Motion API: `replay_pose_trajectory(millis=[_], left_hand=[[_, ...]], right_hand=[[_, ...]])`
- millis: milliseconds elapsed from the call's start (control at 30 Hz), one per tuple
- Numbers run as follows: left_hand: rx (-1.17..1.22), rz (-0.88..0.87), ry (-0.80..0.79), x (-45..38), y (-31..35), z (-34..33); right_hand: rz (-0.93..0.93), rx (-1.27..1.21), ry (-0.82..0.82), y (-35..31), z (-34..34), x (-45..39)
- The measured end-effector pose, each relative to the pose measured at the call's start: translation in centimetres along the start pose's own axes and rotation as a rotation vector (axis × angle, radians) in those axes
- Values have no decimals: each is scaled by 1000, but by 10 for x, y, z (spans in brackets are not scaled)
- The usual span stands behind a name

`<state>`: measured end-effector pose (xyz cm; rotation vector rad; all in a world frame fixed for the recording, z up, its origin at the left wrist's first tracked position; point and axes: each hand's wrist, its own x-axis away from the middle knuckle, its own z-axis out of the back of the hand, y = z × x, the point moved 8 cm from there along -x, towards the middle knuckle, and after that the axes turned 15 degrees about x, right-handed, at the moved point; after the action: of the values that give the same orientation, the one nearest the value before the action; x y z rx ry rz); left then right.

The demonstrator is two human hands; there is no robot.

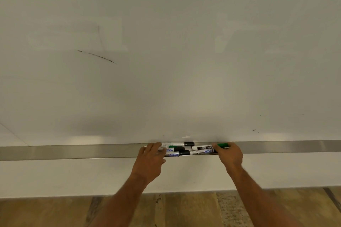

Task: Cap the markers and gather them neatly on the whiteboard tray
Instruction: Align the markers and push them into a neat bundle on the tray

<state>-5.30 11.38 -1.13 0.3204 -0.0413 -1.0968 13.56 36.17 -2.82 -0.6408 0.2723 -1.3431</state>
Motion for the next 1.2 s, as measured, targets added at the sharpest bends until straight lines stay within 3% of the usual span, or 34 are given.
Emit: replay_pose_trajectory(millis=[200,533,767,1000,1100,1200], left_hand=[[-88,-71,12,12,8,0],[-61,42,2,20,-21,14],[-28,146,27,28,-49,21],[-16,234,3,44,-74,20],[13,241,-37,45,-73,13],[12,191,-82,42,-66,-1]], right_hand=[[111,203,-29,-10,-6,8],[389,411,-72,-38,-30,43],[569,694,10,-51,-44,66],[623,728,14,-61,-54,83],[722,756,41,-69,-58,92],[814,767,-38,-77,-71,101]])
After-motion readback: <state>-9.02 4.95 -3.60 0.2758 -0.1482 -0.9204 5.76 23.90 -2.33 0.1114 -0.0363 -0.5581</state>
